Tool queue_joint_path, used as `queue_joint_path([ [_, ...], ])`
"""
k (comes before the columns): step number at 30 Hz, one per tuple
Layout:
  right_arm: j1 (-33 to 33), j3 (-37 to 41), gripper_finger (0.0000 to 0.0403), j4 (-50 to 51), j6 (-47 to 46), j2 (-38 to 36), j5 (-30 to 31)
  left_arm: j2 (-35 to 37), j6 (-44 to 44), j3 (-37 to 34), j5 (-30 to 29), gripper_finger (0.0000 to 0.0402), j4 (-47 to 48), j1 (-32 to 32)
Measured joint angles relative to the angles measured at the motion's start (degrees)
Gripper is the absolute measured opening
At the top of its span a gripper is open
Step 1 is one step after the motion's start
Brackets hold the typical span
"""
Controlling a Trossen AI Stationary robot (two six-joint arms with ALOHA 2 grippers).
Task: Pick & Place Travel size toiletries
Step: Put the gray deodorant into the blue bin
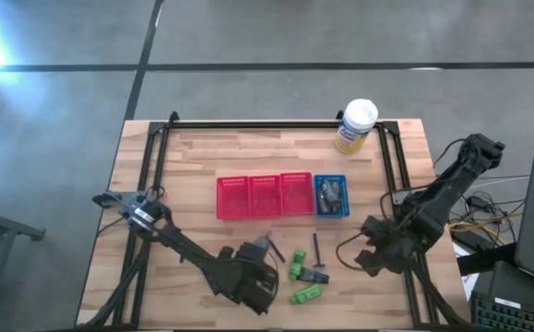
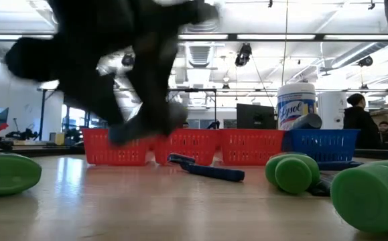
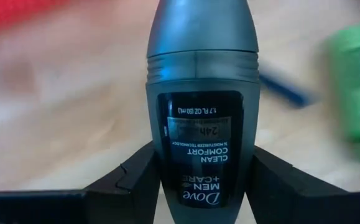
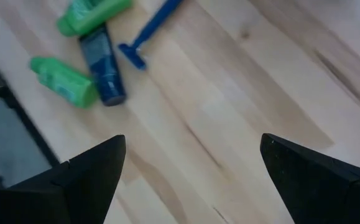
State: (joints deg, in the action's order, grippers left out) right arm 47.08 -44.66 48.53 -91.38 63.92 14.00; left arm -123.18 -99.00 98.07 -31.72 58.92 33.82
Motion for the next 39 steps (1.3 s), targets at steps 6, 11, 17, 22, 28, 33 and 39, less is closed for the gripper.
queue_joint_path([
  [6, -4.2, 0.0, 0.0368, -2.7, 2.6, -3.7, 0.1, 1.2, 22.5, 2.6, -7.7, 0.0194, -12.1, 1.7],
  [11, -10.0, 0.0, 0.0368, -9.2, 6.4, -5.5, -0.9, 1.4, 36.9, 3.3, -6.6, 0.0194, -21.3, 0.1],
  [17, -16.1, 0.0, 0.0368, -19.9, 10.5, -3.3, -8.1, 1.4, 48.1, 4.0, -6.4, 0.0194, -23.4, -3.0],
  [22, -18.7, 0.0, 0.0368, -25.8, 12.4, -1.2, -11.4, 1.4, 57.6, 5.0, -5.4, 0.0194, -26.4, -4.9],
  [28, -20.4, 0.0, 0.0368, -28.2, 12.4, -1.0, -12.6, 1.4, 67.0, 5.4, -5.3, 0.0194, -31.4, -5.7],
  [33, -21.0, 0.0, 0.0368, -28.8, 11.7, -1.0, -12.5, 1.4, 71.5, 5.4, -5.7, 0.0194, -35.0, -6.7],
  [39, -21.0, 0.0, 0.0368, -31.5, 11.6, -1.0, -12.5, 1.4, 74.0, 5.4, -5.8, 0.0194, -38.0, -8.2],
])
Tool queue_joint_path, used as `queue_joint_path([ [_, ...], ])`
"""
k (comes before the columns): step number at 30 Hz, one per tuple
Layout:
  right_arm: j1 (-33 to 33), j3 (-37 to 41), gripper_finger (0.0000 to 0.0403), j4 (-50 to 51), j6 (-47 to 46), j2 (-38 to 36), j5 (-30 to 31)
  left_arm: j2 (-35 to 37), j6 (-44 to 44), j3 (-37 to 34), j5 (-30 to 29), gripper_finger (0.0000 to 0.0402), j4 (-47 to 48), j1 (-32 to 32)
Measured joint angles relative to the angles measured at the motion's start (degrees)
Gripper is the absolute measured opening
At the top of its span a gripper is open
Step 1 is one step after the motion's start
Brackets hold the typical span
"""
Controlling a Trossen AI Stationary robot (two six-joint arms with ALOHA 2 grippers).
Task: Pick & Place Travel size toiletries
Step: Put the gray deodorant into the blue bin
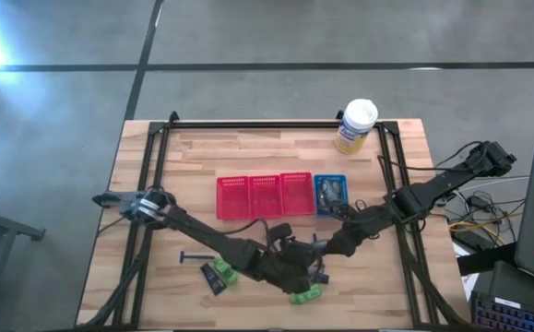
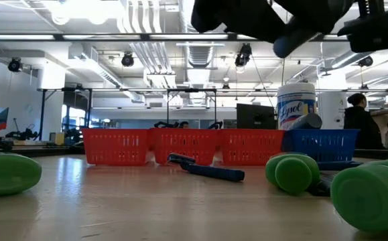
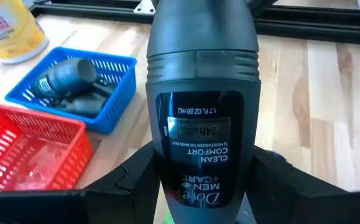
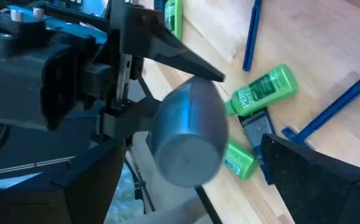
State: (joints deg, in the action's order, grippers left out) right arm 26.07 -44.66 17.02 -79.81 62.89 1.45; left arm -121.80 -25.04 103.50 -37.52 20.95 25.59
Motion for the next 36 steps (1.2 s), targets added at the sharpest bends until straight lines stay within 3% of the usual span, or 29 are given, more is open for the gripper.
queue_joint_path([
  [10, 0.0, 0.0, 0.0368, 0.1, -0.6, 0.0, 1.8, 0.0, 2.8, 0.0, 1.0, 0.0194, -4.4, -1.2],
  [36, -0.2, 0.0, 0.0364, -3.9, -2.6, 5.3, 1.3, 0.0, 2.1, -1.5, 1.7, 0.0194, -3.9, -1.1],
])
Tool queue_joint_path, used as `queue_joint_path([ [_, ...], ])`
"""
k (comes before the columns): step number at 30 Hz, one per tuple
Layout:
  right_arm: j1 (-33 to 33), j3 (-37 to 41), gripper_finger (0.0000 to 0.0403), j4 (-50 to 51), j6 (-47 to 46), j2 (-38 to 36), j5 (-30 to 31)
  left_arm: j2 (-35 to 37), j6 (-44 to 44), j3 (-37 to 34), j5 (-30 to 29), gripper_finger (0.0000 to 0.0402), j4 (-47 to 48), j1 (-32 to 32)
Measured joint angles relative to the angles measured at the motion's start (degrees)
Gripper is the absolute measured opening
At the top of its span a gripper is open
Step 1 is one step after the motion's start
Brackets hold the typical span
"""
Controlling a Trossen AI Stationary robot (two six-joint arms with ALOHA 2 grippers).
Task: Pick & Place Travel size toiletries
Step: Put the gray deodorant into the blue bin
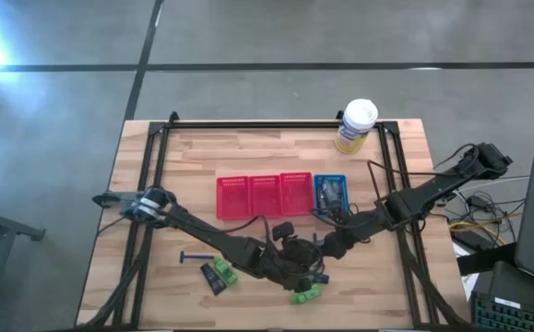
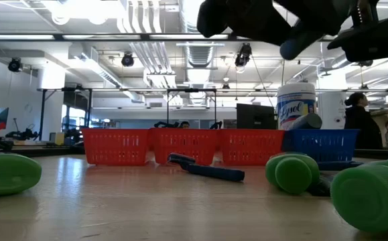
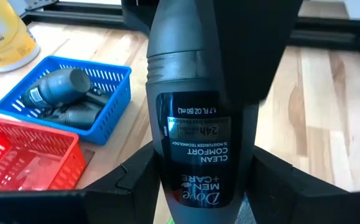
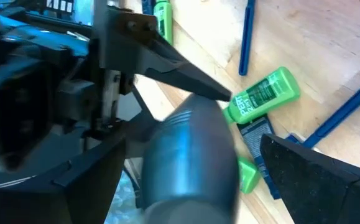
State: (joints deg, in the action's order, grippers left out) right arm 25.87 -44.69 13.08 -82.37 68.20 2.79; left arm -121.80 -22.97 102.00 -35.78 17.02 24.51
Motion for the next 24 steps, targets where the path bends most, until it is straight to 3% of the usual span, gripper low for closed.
queue_joint_path([
  [17, 0.0, 0.0, 0.021, 0.0, -0.2, 0.0, -1.3, 0.0, 0.3, 0.0, 0.1, 0.0194, -0.5, 0.2],
  [24, 0.0, 0.0, 0.0197, -0.1, 0.9, 0.0, -1.3, 0.0, 0.4, -0.1, -0.6, 0.0202, -0.5, 0.2],
])
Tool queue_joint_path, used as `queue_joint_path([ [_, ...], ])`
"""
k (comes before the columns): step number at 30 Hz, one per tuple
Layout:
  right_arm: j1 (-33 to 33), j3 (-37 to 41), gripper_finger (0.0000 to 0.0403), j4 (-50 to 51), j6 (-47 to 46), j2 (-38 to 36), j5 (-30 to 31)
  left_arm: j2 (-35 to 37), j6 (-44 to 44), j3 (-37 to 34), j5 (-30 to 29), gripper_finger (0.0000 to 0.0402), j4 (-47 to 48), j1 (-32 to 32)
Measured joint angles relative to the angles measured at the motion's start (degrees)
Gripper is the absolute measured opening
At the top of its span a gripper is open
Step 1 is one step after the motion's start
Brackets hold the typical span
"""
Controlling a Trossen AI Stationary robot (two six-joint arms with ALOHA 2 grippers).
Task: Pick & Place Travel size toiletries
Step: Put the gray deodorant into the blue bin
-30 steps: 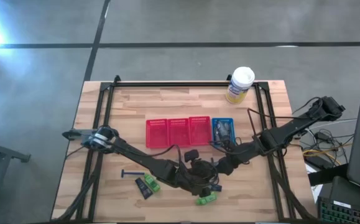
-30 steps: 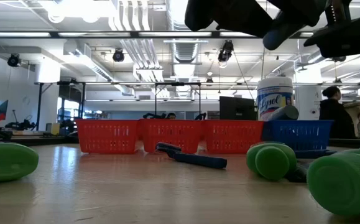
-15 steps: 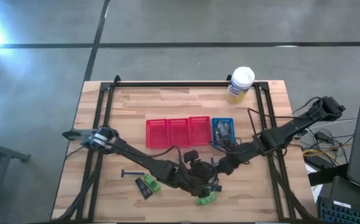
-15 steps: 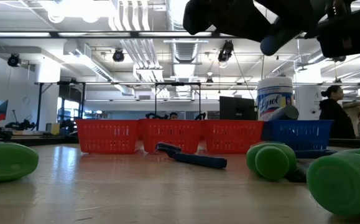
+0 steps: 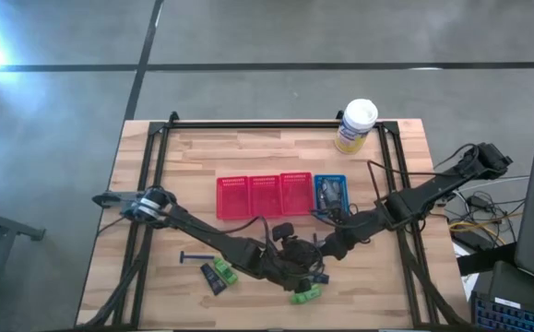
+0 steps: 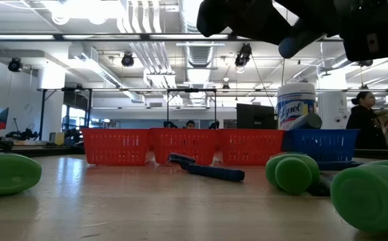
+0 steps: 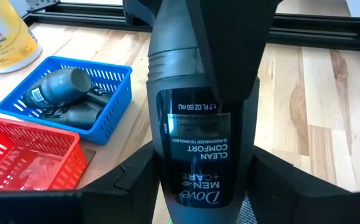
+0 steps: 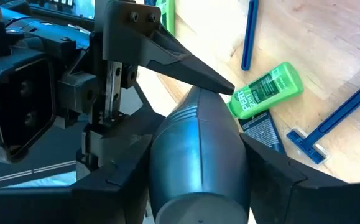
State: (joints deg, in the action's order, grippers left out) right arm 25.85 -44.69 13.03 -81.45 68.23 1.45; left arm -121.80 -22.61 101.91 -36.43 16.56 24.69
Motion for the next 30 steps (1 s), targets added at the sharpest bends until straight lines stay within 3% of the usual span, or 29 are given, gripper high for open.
queue_joint_path([
  [7, 0.0, 0.0, 0.0197, 1.2, 1.3, -0.6, 1.4, 0.0, -1.2, 0.0, -0.2, 0.0209, 0.4, 0.3],
  [14, 0.2, 0.0, 0.0197, 11.0, 2.0, -3.9, 6.5, 0.0, -11.5, 0.0, 0.0, 0.0222, 8.3, 0.8],
  [19, 1.7, 0.0, 0.0197, 24.3, -1.4, -9.8, 15.3, 0.0, -18.0, 0.0, -0.4, 0.0221, 15.1, 0.7],
  [25, 5.2, 0.0, 0.0197, 41.7, -13.0, -16.2, 29.3, 0.0, -24.5, -2.8, 1.8, 0.0222, 19.2, 1.1],
  [30, 3.9, 0.0, 0.0197, 48.0, -16.1, -15.8, 32.7, 1.5, -25.5, -7.5, 6.5, 0.0218, 18.2, 0.0],
])
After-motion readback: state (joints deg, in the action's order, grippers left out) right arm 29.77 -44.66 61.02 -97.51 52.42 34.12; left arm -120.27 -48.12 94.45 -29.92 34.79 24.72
